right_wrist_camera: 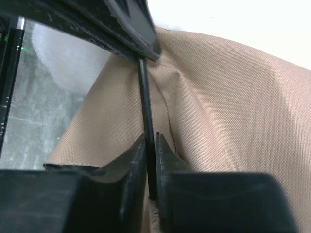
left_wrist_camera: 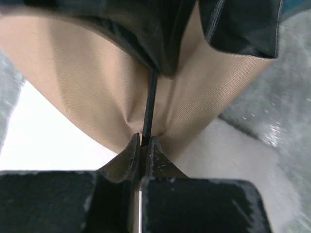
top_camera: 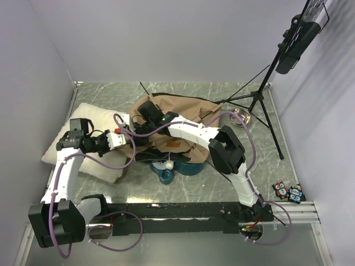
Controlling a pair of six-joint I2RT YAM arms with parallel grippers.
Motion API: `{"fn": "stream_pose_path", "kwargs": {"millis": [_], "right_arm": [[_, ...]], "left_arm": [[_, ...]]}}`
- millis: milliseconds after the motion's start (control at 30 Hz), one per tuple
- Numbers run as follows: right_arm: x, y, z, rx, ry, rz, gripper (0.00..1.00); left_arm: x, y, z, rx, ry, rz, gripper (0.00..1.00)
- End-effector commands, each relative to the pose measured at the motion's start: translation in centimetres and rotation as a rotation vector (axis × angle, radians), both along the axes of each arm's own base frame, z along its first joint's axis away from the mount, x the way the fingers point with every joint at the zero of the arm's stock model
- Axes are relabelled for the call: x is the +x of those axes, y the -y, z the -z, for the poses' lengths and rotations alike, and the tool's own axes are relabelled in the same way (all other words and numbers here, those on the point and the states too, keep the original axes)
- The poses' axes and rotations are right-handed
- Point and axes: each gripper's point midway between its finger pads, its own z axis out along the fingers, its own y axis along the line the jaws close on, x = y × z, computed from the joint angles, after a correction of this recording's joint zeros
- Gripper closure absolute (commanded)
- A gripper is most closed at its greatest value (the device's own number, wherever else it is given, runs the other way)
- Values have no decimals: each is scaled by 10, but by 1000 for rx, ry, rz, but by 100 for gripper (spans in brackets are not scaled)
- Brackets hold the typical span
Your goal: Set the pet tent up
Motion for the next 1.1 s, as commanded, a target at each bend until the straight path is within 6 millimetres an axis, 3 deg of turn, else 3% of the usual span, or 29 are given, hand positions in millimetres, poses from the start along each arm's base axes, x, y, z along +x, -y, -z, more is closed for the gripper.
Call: {"fn": "stream_pose_path", "kwargs": {"millis": [0,100,200,300,367,467,567,1000,1033,1067], "right_arm": [[29,47,3,-56,5,102,75],[44,68,17,-97,18,131,75],[47,70,21,-107,31,128,77],[44,61,16,-88,28,121,100],[40,53,11,-61,23,114,100],[35,40,1,-20,32,100,100],[29,32,-3,0,24,78,100],[17,22,-25,59,-25,52,100],[17,22,-27,64,-24,48,100],[17,21,-27,63,-27,49,100]], "left_arm": [[-2,-29,-4,44,18,-67,99],[0,-33,-7,39,21,-73,99],[3,-30,-11,15,33,-64,99],[6,-25,-16,-12,37,-54,99],[4,-20,-16,-11,26,-28,98],[7,-10,-17,-26,33,-23,82],[11,3,-13,-22,43,-8,75],[16,22,12,-10,20,28,70],[15,22,14,-4,19,28,71],[15,21,14,4,22,22,82]]}}
